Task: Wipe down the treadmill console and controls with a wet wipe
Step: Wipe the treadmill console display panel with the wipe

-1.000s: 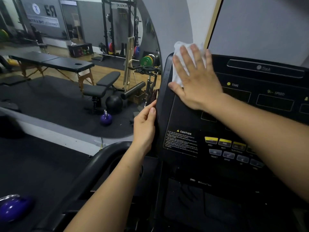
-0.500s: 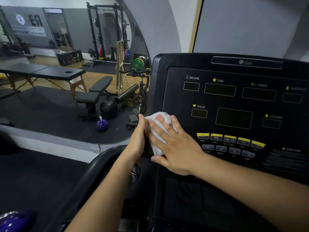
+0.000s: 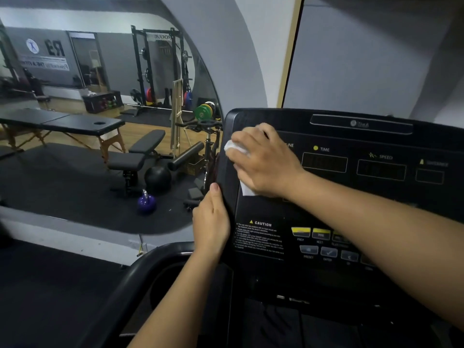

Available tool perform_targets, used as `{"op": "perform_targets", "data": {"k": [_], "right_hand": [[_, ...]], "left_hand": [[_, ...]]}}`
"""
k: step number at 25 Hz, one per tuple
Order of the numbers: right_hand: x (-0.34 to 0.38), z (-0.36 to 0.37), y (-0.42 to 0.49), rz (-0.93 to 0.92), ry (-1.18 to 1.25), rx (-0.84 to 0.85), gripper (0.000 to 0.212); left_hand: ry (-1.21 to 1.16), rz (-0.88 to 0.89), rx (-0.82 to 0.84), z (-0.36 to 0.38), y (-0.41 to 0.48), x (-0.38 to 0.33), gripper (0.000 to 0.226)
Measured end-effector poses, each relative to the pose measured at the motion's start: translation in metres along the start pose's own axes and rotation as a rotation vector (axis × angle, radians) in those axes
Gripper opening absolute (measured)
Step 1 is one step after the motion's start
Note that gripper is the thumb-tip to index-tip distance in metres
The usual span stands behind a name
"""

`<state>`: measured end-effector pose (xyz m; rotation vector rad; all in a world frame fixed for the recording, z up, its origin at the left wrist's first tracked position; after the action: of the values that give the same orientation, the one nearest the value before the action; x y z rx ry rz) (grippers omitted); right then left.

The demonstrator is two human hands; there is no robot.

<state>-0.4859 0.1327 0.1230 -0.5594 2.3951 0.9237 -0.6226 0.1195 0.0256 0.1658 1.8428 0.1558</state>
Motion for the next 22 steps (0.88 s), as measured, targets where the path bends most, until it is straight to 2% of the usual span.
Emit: {"op": "perform_targets", "data": {"k": [3, 5, 8, 10, 13, 15, 18, 22], "right_hand": [[0.003, 0.0, 0.003, 0.04, -0.047, 0.198, 0.061], [-0.005, -0.007, 0.018, 0.083, -0.111, 0.311, 0.07], [-0.038, -0.017, 0.057, 0.341, -0.115, 0.375, 0.076], [-0.05, -0.02, 0.072, 0.478, -0.003, 0.38, 0.075], [-0.027, -0.012, 0.066, 0.377, 0.074, 0.227, 0.056], [-0.005, -0.007, 0.054, 0.354, 0.071, 0.159, 0.059], [0.022, -0.005, 0.033, 0.308, 0.061, 0.24, 0.076], [0.047, 0.004, -0.006, 0.142, 0.065, 0.294, 0.077]], "left_hand": [[0.027, 0.043, -0.021, 0.002, -0.001, 0.005, 0.059], [0.024, 0.041, -0.023, 0.002, 0.002, 0.007, 0.058], [0.025, 0.059, -0.033, 0.003, 0.001, 0.007, 0.056], [0.018, 0.065, -0.043, 0.003, 0.002, 0.01, 0.061], [0.012, 0.08, -0.062, 0.005, 0.005, 0.014, 0.07], [0.016, 0.091, -0.066, 0.005, 0.005, 0.014, 0.07], [0.018, 0.101, -0.06, 0.005, 0.004, 0.012, 0.065], [-0.007, 0.083, -0.051, 0.004, 0.003, 0.011, 0.063]]}}
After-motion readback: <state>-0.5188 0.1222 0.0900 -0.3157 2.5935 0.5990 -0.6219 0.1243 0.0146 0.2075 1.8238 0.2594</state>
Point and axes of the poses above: each hand's wrist, its own y-axis towards the middle knuckle, its own z-axis out of the palm, x = y × z, the point moved 1 cm from there along y, towards the middle knuckle, and after that the axes turned 6 degrees about x, right-handed, at the moved point
